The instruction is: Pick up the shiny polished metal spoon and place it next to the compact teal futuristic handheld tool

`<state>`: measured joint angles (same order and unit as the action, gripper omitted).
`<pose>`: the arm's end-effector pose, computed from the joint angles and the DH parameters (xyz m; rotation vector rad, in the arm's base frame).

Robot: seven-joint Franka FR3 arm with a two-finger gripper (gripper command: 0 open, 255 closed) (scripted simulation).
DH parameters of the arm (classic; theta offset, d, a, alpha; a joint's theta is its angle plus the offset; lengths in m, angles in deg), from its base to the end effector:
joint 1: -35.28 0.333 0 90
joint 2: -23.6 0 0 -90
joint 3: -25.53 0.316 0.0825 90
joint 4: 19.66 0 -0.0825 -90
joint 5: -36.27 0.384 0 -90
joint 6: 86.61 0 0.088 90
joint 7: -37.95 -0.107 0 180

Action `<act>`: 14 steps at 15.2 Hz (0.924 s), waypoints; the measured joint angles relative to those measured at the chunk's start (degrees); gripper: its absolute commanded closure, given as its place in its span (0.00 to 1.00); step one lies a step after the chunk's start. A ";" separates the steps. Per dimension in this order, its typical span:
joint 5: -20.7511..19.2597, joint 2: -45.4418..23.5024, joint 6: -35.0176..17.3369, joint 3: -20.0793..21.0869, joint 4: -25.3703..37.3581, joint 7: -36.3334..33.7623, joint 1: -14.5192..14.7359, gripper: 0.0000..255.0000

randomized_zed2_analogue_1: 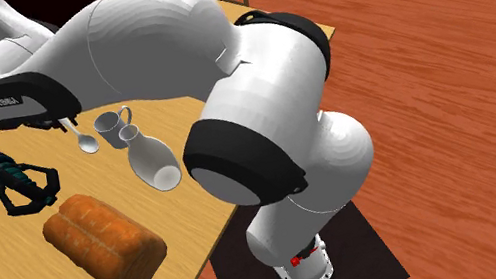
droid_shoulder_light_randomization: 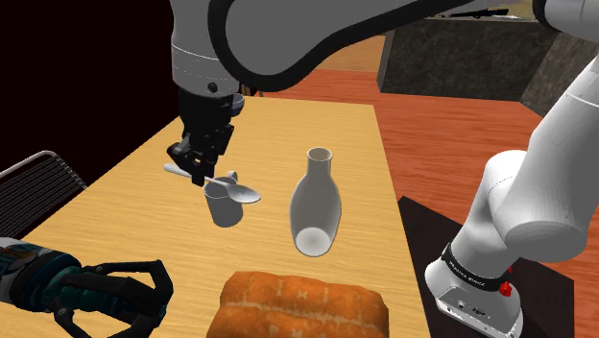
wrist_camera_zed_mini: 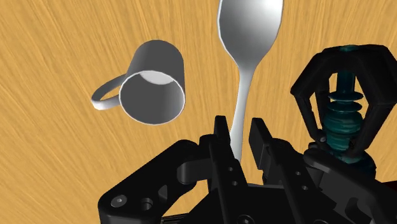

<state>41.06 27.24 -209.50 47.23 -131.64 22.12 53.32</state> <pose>0.4301 0.3676 0.5271 -2.9108 -0.5643 -0.2931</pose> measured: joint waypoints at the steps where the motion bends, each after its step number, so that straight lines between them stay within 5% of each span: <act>1: 0.04 0.02 -0.72 0.03 -0.73 0.02 0.03 1.00; 14: -0.79 -2.70 -10.43 0.35 -7.89 -0.17 0.20 1.00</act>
<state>40.28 24.53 -219.93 47.58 -139.53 21.95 53.52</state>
